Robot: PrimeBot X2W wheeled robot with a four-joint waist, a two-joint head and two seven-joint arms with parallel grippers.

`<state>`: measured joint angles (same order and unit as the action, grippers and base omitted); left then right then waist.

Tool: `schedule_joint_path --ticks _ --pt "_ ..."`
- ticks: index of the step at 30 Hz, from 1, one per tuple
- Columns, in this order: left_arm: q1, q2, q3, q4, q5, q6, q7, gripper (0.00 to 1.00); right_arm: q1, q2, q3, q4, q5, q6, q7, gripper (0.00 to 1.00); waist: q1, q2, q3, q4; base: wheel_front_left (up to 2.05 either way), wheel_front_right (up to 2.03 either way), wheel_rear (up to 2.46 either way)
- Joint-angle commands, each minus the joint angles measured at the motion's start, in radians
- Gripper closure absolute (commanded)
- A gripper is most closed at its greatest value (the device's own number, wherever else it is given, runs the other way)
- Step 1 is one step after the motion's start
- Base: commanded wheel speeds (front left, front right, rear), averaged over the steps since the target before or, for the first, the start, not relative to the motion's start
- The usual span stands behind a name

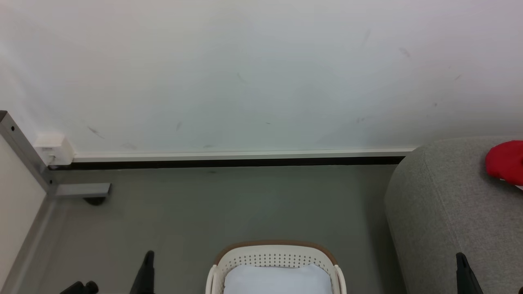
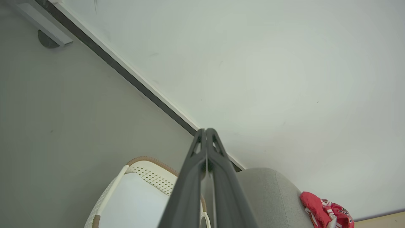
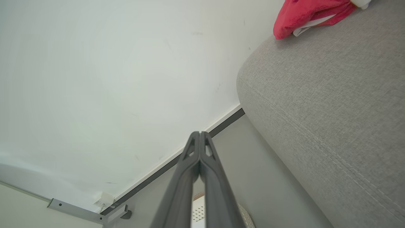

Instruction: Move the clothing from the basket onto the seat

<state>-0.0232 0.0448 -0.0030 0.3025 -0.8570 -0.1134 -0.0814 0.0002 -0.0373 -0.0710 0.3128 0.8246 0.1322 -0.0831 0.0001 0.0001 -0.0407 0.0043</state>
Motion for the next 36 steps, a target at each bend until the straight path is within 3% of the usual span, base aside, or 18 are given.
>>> schedule_joint_path --ticks 1,36 --pt "-0.025 0.004 0.009 -0.016 -0.034 -0.003 0.004 1.0 -0.028 -0.012 -0.004 -0.018 0.029 -0.001 0.006 1.0 0.0 -0.0001 0.0 0.0 0.0 0.0 0.0" --pt "-0.061 0.007 0.067 -0.04 -0.409 -0.011 0.106 1.0 -0.072 -0.015 -0.025 -0.046 0.422 -0.002 0.106 1.0 -0.0001 -0.0001 0.019 -0.002 0.0 0.0 0.0"
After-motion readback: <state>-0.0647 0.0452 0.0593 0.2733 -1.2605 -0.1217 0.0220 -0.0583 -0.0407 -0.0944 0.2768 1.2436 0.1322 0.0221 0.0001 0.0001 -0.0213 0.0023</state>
